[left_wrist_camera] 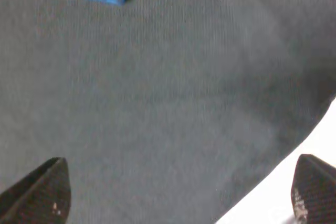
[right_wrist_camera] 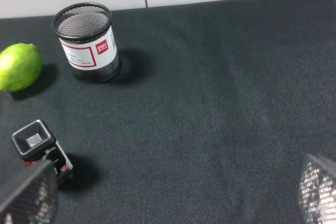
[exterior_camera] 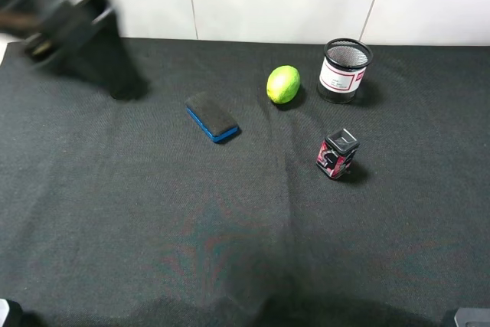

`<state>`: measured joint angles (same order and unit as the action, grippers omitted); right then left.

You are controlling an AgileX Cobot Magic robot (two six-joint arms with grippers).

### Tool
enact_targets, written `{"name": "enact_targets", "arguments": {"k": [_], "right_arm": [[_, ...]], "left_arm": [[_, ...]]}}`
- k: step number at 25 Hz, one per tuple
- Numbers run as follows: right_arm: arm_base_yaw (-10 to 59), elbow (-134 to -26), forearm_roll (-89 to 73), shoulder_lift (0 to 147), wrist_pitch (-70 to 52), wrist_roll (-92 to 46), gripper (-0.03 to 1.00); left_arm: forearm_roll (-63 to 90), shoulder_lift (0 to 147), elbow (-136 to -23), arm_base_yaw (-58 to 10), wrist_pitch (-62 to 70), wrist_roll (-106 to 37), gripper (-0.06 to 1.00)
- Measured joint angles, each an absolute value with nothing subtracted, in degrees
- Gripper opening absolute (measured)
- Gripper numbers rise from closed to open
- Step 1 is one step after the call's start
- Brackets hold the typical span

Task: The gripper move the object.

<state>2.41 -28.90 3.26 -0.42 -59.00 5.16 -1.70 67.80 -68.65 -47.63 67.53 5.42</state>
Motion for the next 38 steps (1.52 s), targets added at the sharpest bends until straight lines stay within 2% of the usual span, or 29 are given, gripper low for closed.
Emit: {"name": "enact_targets", "arguments": {"k": [2,7,13,18,26,32,38], "right_arm": [[2.41,-28.90,3.26,-0.42,-59.00,5.16,0.69],[2.41,-28.90,3.26,-0.42,-59.00,5.16,0.69],[2.41,-28.90,3.26,-0.42,-59.00,5.16,0.69],[2.41,-28.90,3.26,-0.42,-59.00,5.16,0.69],[2.41,-28.90,3.26,-0.42,-59.00,5.16,0.69],[2.41,-28.90,3.26,-0.42,-59.00,5.16,0.69],[2.41,-28.90,3.26,-0.42,-59.00,5.16,0.69]], "left_arm": [[-1.62,64.25,-64.56,-47.63,67.53,5.42,0.83],[0.00,54.48,-55.93,-47.63,67.53,4.75,0.97],[0.00,42.89,-50.12,-46.15,67.58,4.24,0.99],[0.00,32.21,-43.92,-38.59,67.45,3.38,0.99],[0.00,15.34,-34.57,-21.61,60.51,-3.52,0.99],[1.80,7.73,-30.47,-11.62,60.27,-4.20,0.99],[3.62,3.53,-28.17,-4.38,60.81,-5.20,0.99]]}}
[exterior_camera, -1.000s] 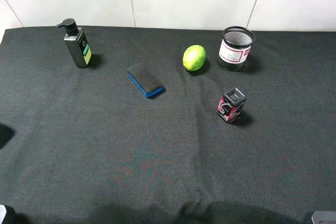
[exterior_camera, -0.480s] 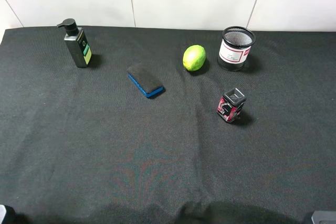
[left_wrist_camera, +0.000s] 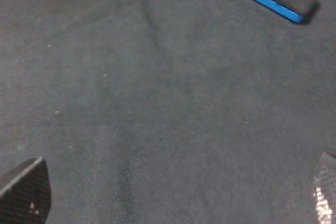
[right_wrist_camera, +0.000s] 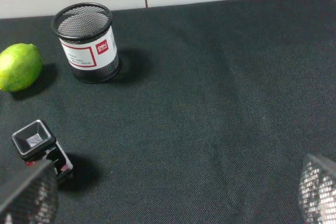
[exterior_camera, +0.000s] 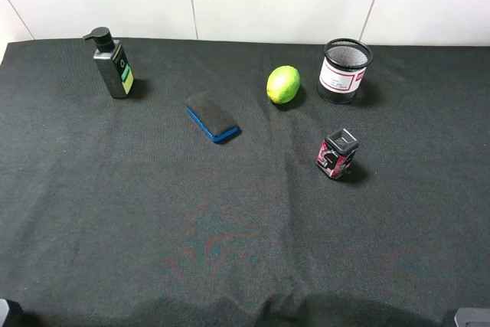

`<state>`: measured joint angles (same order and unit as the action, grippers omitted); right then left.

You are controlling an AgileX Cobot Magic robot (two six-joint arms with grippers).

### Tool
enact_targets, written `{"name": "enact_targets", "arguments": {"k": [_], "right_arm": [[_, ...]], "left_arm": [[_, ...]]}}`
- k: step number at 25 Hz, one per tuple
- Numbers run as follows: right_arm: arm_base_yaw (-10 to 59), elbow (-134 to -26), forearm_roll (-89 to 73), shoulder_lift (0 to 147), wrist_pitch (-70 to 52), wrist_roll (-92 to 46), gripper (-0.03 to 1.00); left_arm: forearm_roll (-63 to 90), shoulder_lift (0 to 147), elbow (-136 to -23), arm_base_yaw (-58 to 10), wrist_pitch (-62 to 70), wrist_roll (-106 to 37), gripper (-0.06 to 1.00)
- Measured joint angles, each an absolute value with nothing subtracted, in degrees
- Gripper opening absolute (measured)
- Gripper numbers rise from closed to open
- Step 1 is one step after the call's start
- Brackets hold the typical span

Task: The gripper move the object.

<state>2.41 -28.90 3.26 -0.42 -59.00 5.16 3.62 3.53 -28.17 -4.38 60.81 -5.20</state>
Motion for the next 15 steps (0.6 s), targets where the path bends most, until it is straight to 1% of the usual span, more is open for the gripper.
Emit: {"name": "enact_targets", "arguments": {"k": [5,15], "right_arm": [[2.41,-28.90,3.26,-0.42,-59.00,5.16,0.69],[2.41,-28.90,3.26,-0.42,-59.00,5.16,0.69]], "left_arm": [[4.17,-0.17,-28.11,-1.28,60.88,-6.00,0.99],[4.30,-0.22,-28.11,-1.03,60.95,-6.20,0.99]]}}
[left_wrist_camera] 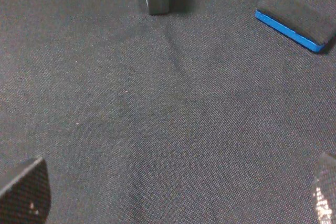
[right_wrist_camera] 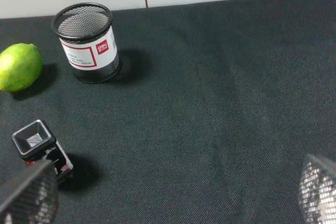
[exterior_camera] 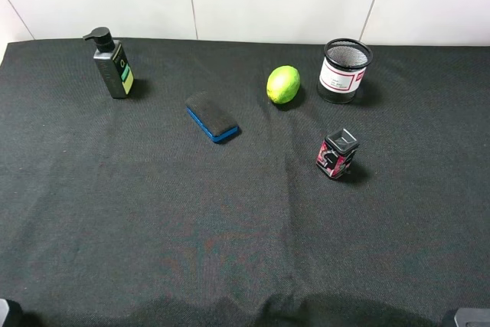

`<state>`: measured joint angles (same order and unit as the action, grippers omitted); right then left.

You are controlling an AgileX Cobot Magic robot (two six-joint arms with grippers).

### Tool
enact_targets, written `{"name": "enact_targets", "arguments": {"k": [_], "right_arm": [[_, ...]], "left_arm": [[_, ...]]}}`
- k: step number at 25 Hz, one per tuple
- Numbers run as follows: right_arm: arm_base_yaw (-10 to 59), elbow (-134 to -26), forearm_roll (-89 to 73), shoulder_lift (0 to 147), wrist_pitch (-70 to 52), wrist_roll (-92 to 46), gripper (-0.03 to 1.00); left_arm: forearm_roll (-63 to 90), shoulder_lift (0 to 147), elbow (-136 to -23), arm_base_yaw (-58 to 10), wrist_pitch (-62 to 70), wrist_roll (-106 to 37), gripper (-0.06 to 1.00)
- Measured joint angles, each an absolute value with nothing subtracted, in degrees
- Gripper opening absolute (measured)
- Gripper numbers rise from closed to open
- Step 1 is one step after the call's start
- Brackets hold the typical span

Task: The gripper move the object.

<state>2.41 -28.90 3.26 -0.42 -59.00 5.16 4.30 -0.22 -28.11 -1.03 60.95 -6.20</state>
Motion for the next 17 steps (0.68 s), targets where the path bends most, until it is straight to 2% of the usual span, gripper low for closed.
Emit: {"name": "enact_targets", "arguments": {"k": [17], "right_arm": [[2.41,-28.90,3.26,-0.42,-59.00,5.16,0.69]], "left_arm": [[4.30,-0.22,-28.11,-1.03,60.95,-6.24,1.00]]}}
